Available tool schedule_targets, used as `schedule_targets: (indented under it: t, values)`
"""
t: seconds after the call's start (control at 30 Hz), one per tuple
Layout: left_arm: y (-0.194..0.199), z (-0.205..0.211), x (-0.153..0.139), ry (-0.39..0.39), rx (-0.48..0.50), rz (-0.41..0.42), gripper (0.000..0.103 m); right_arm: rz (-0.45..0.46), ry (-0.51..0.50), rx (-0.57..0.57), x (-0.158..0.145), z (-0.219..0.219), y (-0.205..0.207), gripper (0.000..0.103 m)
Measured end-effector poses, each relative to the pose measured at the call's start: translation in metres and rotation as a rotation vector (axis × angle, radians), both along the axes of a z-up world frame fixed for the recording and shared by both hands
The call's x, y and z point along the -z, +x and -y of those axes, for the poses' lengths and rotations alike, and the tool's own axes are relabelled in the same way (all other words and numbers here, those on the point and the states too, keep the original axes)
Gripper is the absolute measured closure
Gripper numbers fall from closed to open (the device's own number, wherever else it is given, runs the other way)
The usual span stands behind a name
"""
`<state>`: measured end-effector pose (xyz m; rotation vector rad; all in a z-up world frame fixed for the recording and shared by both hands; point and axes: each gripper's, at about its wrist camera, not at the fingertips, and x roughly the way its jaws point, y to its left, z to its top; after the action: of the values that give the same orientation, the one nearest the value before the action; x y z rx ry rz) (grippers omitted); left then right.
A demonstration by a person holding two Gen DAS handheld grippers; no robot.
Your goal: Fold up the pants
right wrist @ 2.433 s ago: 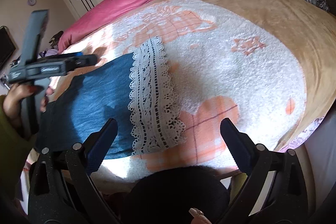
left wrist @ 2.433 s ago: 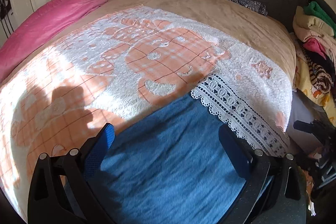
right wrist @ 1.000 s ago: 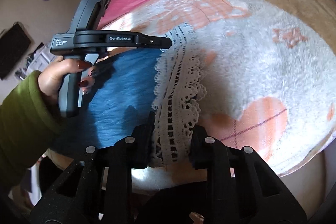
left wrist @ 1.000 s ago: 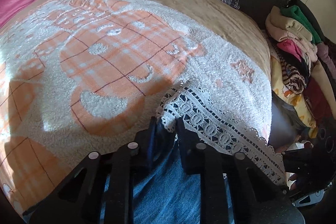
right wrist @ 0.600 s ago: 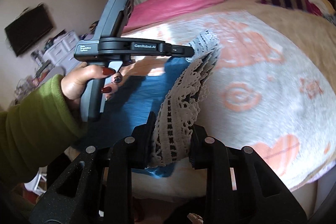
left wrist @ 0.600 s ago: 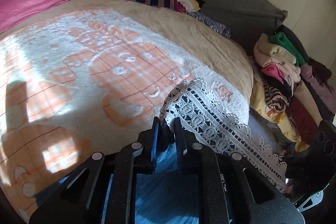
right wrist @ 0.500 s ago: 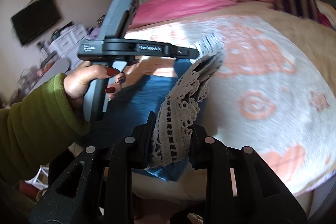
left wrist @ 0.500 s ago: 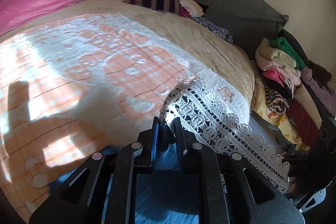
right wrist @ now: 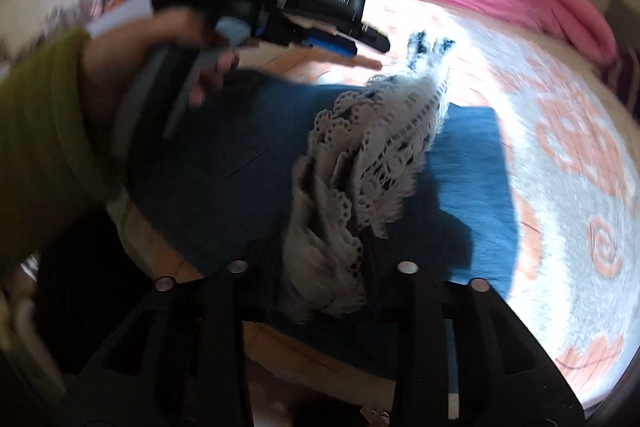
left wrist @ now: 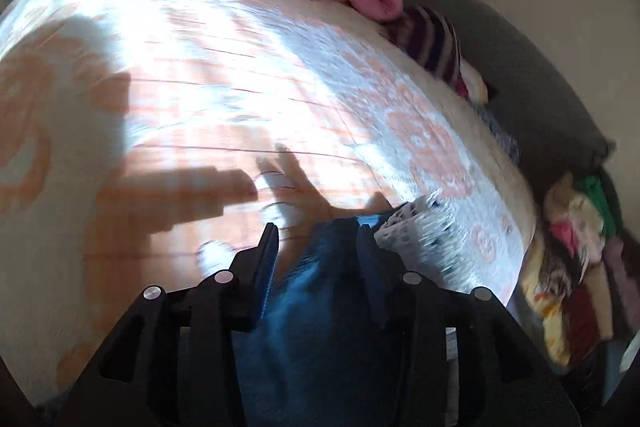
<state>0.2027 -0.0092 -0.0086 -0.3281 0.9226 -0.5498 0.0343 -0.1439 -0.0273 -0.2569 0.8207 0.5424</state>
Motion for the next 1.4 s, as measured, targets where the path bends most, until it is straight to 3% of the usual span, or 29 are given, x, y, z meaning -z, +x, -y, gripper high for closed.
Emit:
schedule_targets:
  t: [0.07, 0.17, 0.3, 0.5, 0.53, 0.57, 0.6, 0.67, 0.7, 0.73, 0.93, 1.03, 1.13, 1.3, 1.37, 1.4]
  values:
    - [-0.009, -0.022, 0.001, -0.095, -0.027, -0.023, 0.056, 0.062, -0.085, -0.048, 0.003, -0.015, -0.013, 0.065]
    - [-0.018, -0.029, 0.007, -0.189, -0.021, -0.073, 0.04, 0.137, -0.141, -0.065, 0.003, -0.019, -0.023, 0.05]
    - [-0.021, -0.014, 0.017, -0.136, -0.013, -0.097, 0.032, 0.156, -0.142, -0.052, 0.003, -0.014, -0.03, 0.04]
    - [-0.004, 0.014, 0.028, -0.112, 0.019, -0.131, 0.031, 0.141, -0.135, -0.036, 0.009, -0.008, -0.036, 0.041]
    - [-0.001, 0.018, 0.03, -0.101, 0.019, -0.137, 0.031, 0.134, -0.132, -0.041, 0.009, -0.008, -0.034, 0.045]
    - [0.001, 0.021, 0.033, -0.087, 0.011, -0.141, 0.031, 0.12, -0.124, -0.053, 0.01, -0.01, -0.033, 0.056]
    - [0.004, 0.024, 0.035, -0.069, -0.002, -0.141, 0.033, 0.099, -0.115, -0.064, 0.012, -0.01, -0.031, 0.068]
    - [0.006, 0.026, 0.036, -0.053, -0.015, -0.134, 0.049, 0.071, -0.096, -0.07, 0.015, -0.008, -0.025, 0.083]
    - [0.007, 0.028, 0.035, -0.055, -0.008, -0.129, 0.071, 0.064, -0.088, -0.07, 0.015, -0.008, -0.027, 0.086]
    - [0.006, 0.029, 0.03, -0.05, -0.008, -0.115, 0.078, 0.054, -0.074, -0.07, 0.013, -0.008, -0.028, 0.089]
    - [-0.006, 0.016, -0.005, -0.043, -0.009, -0.015, 0.082, 0.042, 0.035, -0.101, -0.007, -0.003, -0.023, 0.091]
    - [-0.007, 0.006, -0.006, -0.022, -0.027, -0.009, 0.082, 0.031, -0.01, -0.134, 0.003, -0.014, -0.021, 0.091]
    - [-0.005, 0.004, 0.008, 0.013, -0.037, -0.038, 0.082, 0.007, -0.057, -0.163, 0.019, -0.02, -0.02, 0.084]
    - [-0.009, -0.003, 0.025, 0.015, -0.052, -0.05, 0.079, -0.016, -0.033, -0.201, 0.025, -0.017, -0.026, 0.061]
    - [-0.012, -0.004, 0.022, 0.016, -0.056, -0.04, 0.071, -0.045, 0.008, -0.205, 0.019, -0.011, -0.027, 0.059]
    - [-0.015, -0.004, 0.018, 0.02, -0.054, -0.028, 0.062, -0.055, 0.041, -0.199, 0.014, -0.004, -0.027, 0.057]
